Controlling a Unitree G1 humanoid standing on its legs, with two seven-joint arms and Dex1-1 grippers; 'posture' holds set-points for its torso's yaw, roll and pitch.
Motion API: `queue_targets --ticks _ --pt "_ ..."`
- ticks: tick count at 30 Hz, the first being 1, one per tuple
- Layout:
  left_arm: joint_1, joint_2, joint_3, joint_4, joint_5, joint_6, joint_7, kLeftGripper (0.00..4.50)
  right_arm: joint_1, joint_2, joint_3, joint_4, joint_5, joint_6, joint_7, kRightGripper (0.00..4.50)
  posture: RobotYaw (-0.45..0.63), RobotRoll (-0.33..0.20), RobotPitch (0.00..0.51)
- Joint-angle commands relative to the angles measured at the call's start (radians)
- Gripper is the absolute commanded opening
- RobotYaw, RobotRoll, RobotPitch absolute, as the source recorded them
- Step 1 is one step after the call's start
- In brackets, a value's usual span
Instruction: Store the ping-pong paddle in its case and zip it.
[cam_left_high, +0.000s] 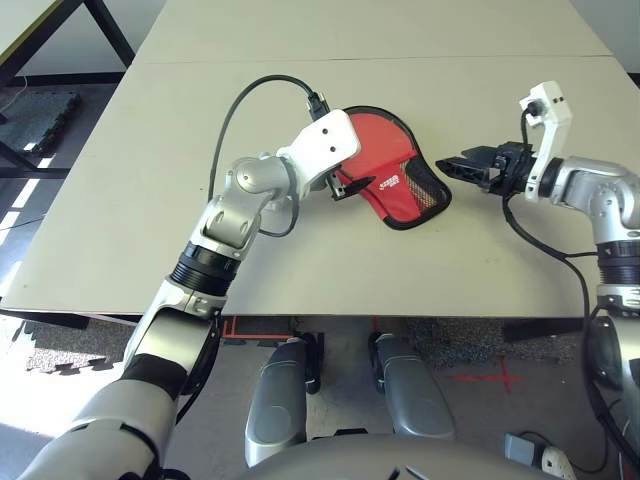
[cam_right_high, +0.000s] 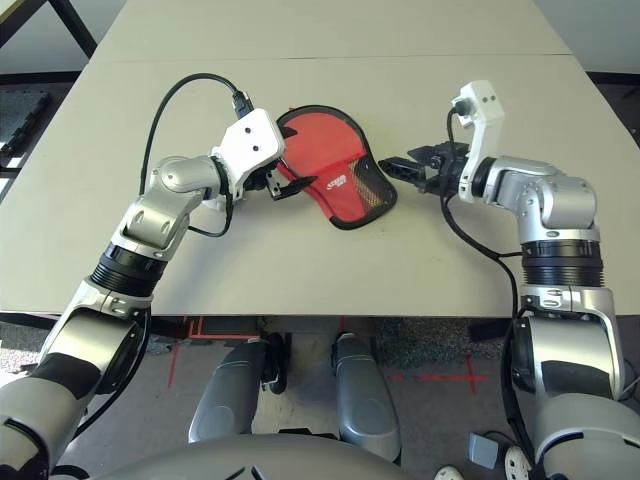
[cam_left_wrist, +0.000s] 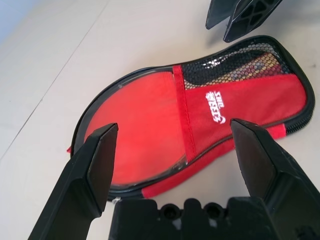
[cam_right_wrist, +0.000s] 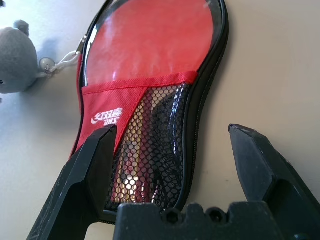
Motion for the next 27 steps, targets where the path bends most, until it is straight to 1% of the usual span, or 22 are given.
queue_targets --ticks 1,5,9,16,17,19,22,27 --pt "0.004 0.041 0.016 -0.07 -0.028 0.05 -0.043 4.5 -0.015 0.023 0.025 0.059 -0.022 -0.009 -0.007 4.43 -0.02 0.0 0.208" --pt "0.007 0.058 0.018 -0.1 -0.04 0.078 -0.054 4.5 -0.016 0.052 0.031 0.104 -0.031 -0.023 -0.002 4.43 -0.01 0.0 0.213" --pt "0.014 0.06 0.01 -0.104 -0.04 0.08 -0.053 4.5 -0.013 0.084 0.021 0.11 -0.01 0.005 0.001 4.43 0.0 0.0 0.217" --pt "0.023 0.055 0.0 -0.113 -0.042 0.09 -0.049 4.5 -0.009 0.118 -0.028 0.095 0.04 0.147 -0.03 4.43 -0.01 0.0 0.225" --pt "0.025 0.056 -0.001 -0.113 -0.041 0.09 -0.05 4.5 -0.006 0.12 -0.032 0.089 0.046 0.163 -0.031 4.27 -0.01 0.0 0.227" --pt "0.027 0.057 -0.002 -0.11 -0.04 0.088 -0.052 4.5 0.001 0.123 -0.038 0.069 0.058 0.197 -0.033 3.79 -0.01 0.0 0.228" --pt "0.026 0.057 -0.006 -0.104 -0.038 0.085 -0.052 4.5 0.015 0.119 -0.023 0.036 0.06 0.233 -0.033 2.76 -0.01 0.0 0.229" --pt "0.023 0.052 -0.012 -0.098 -0.038 0.083 -0.051 4.5 0.028 0.112 -0.014 0.006 0.06 0.263 -0.037 0.86 -0.02 0.0 0.228"
